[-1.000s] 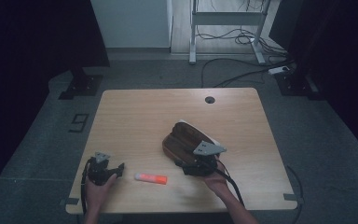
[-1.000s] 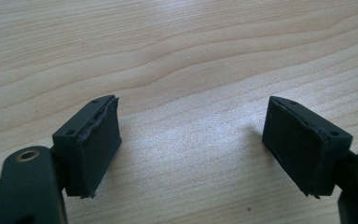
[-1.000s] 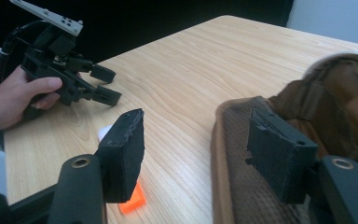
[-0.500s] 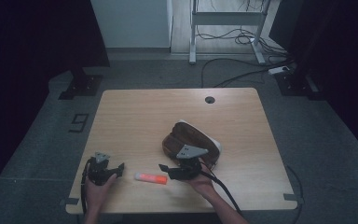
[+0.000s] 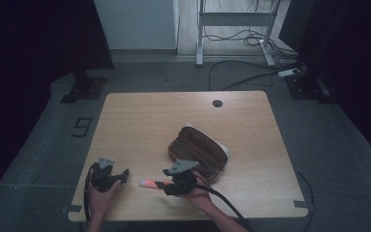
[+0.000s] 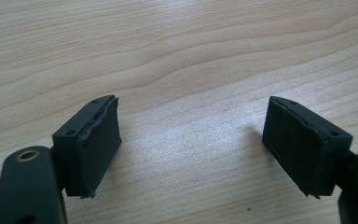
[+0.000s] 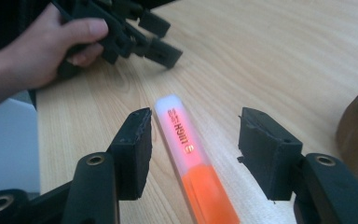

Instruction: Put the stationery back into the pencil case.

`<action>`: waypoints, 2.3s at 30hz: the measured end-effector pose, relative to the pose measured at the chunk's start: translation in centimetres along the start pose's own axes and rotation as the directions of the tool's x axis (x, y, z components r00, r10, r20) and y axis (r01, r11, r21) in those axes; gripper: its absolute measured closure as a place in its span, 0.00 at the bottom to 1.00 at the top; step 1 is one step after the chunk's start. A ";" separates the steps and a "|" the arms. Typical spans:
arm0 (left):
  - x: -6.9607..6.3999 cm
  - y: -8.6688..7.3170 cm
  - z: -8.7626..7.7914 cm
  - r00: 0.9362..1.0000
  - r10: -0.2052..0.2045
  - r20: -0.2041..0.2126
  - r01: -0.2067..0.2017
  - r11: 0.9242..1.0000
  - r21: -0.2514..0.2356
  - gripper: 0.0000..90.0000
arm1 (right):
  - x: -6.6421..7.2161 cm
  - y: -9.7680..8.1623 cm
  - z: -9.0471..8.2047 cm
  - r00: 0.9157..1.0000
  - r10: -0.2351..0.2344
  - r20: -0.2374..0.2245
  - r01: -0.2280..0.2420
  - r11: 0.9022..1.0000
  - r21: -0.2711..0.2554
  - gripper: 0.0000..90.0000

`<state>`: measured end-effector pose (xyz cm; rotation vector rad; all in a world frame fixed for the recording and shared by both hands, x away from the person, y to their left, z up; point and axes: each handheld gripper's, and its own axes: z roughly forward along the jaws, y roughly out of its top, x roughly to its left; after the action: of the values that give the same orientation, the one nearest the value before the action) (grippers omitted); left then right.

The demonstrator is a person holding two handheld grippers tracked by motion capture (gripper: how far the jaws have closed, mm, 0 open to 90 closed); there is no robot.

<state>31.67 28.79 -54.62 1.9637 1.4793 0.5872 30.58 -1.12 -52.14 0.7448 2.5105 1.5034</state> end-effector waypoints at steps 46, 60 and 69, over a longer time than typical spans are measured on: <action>0.0 0.0 0.0 1.000 0.000 0.000 0.000 1.000 0.000 0.21 | 0.6 -1.7 3.0 0.994 -0.088 0.061 0.077 0.984 0.158 0.73; 0.0 0.0 0.0 1.000 0.000 0.000 0.000 1.000 0.000 0.21 | -0.2 -0.2 -0.1 0.997 -0.060 0.053 0.056 0.996 0.070 0.73; 0.0 0.0 0.0 1.000 0.000 0.000 0.000 1.000 0.000 0.21 | -1.1 0.2 -2.8 0.997 -0.046 0.067 0.044 0.999 0.025 0.73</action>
<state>31.67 28.79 -54.62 1.9638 1.4793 0.5869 30.63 -3.83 -50.74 0.7244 2.4825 1.4131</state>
